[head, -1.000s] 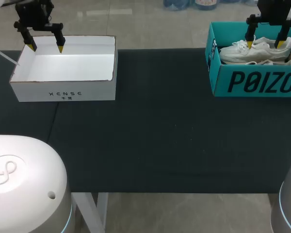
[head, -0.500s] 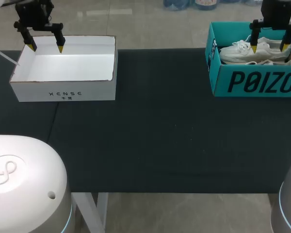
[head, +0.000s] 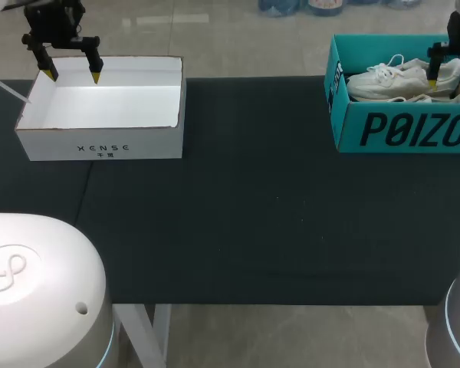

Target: Take the shoe out of the shoebox, open the shoe tongue, remove and reinsert the insole, then place the shoe into the shoebox

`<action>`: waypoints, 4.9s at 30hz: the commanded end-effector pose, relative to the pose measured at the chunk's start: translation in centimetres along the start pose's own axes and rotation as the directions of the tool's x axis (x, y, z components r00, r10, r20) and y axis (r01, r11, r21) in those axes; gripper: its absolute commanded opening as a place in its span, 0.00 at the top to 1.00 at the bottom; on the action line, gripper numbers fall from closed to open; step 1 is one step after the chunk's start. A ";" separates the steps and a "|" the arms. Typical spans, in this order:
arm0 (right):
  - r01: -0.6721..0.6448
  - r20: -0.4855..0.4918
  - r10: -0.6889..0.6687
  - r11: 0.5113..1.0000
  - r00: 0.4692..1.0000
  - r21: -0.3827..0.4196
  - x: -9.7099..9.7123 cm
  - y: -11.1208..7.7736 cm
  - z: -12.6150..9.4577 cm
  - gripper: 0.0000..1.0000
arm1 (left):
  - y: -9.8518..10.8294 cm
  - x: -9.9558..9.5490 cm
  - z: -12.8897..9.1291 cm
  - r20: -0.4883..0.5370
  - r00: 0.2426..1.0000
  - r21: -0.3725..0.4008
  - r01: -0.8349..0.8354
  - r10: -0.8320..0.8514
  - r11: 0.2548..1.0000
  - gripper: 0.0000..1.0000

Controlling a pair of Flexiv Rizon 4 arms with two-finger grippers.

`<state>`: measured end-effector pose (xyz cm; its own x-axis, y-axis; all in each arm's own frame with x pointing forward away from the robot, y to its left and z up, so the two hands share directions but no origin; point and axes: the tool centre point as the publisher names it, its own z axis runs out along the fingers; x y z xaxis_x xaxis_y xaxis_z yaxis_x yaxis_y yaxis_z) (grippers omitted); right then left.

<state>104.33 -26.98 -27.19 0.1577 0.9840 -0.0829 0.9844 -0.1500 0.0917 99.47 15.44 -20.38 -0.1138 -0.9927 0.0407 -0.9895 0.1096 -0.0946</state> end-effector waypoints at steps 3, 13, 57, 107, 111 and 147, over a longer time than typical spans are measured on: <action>0.009 -0.009 -0.010 1.000 1.000 -0.025 -1.4 0.6 2.0 0.00 | 0.1 0.0 -0.1 0.002 1.000 0.001 0.001 -0.001 1.000 0.00; 0.036 0.017 -0.036 0.999 0.999 -0.016 -3.2 2.3 5.0 0.00 | 0.1 0.0 -0.1 0.002 1.000 0.001 0.001 -0.001 1.000 0.00; 0.080 -0.004 -0.080 0.997 0.997 0.010 -3.7 2.0 7.5 1.00 | 0.1 0.0 -0.1 0.002 1.000 0.001 0.001 -0.001 1.000 0.00; 0.016 -0.038 -0.023 0.983 0.999 -0.181 -2.4 -10.4 -16.5 1.00 | 0.1 0.0 -0.1 0.002 1.000 0.001 0.001 -0.001 1.000 0.00; -0.013 -0.079 -0.001 0.985 0.997 -0.172 -0.6 -15.0 -15.8 1.00 | 0.1 0.0 -0.1 0.002 1.000 0.001 0.001 -0.001 1.000 0.00; -0.094 0.043 0.104 0.976 0.994 -0.197 19.9 -31.1 -1.0 1.00 | 0.1 0.0 -0.1 0.002 1.000 0.001 0.001 -0.001 1.000 0.00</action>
<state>74.77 -4.50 -29.14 0.2415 0.9672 -0.0790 0.9197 -0.2022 0.3365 99.46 15.44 -20.37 -0.1138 -0.9927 0.0406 -0.9895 0.1096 -0.0947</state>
